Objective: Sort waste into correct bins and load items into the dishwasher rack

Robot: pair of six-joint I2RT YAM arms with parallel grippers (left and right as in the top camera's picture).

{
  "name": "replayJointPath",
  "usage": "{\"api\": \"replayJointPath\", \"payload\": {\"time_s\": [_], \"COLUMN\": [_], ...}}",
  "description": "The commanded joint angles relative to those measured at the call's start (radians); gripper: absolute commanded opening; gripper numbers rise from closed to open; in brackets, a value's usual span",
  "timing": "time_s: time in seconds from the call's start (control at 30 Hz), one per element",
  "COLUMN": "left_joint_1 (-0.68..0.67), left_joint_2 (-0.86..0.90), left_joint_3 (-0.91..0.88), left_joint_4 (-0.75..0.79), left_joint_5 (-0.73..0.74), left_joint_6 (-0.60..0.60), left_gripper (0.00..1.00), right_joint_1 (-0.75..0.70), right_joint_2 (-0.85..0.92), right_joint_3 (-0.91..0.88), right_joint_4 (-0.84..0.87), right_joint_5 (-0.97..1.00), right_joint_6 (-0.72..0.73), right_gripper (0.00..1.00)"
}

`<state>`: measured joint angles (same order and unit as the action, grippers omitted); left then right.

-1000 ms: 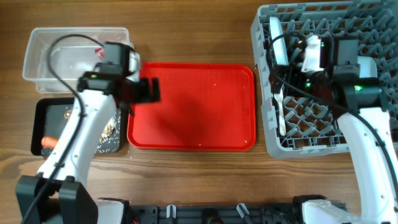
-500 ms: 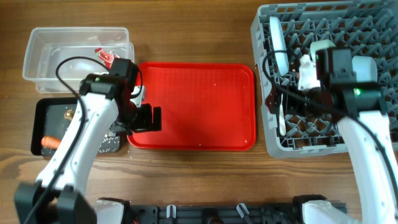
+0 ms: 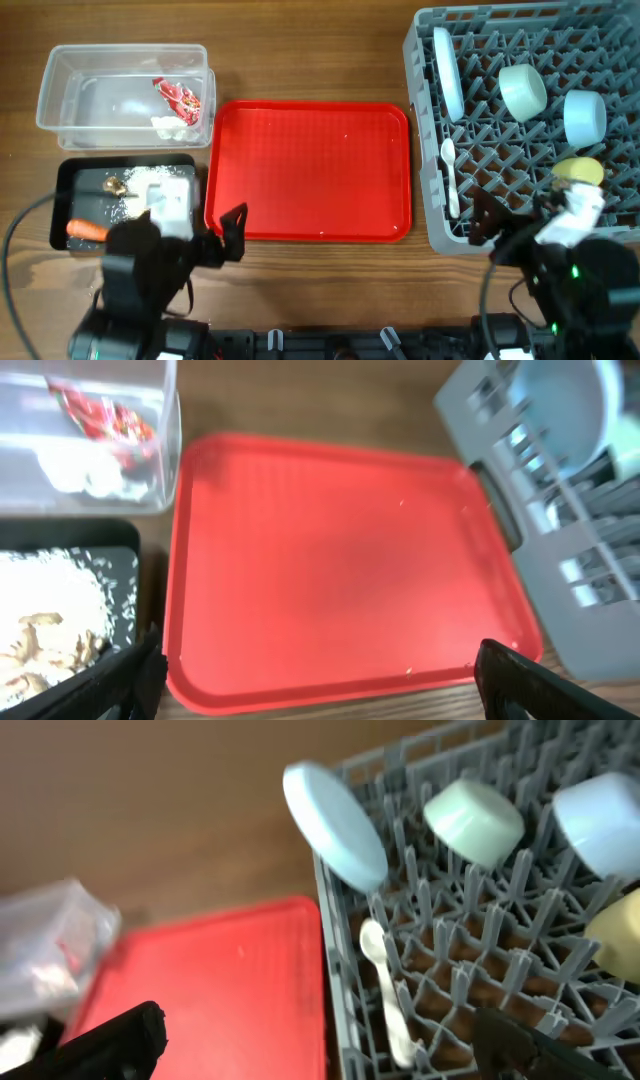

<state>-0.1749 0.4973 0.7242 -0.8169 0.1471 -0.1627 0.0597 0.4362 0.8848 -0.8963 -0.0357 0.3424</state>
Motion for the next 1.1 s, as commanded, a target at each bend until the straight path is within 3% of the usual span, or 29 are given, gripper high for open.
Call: {"api": "replayJointPath", "payload": {"time_s": [0.0,0.87,1.07], "left_joint_1": [0.002,0.002,0.002], "left_joint_2": [-0.136,-0.185,-0.185], "left_joint_3": [-0.016,-0.016,-0.016], "left_joint_4": [-0.030,-0.146,-0.146], "left_joint_5": [-0.009,-0.009,-0.009], "left_joint_6": [-0.010,-0.010,-0.010], "left_gripper": [1.00,1.00,1.00], "right_joint_1": [-0.002,-0.002,-0.002], "right_joint_2": [-0.063,-0.064,-0.116], "right_joint_3": [-0.015,-0.017,-0.055], "right_joint_4": [0.004,-0.080,-0.059], "right_joint_5": [0.043,0.042,0.053], "right_joint_6": [0.082,0.083,0.013], "right_gripper": [1.00,1.00,1.00]}}
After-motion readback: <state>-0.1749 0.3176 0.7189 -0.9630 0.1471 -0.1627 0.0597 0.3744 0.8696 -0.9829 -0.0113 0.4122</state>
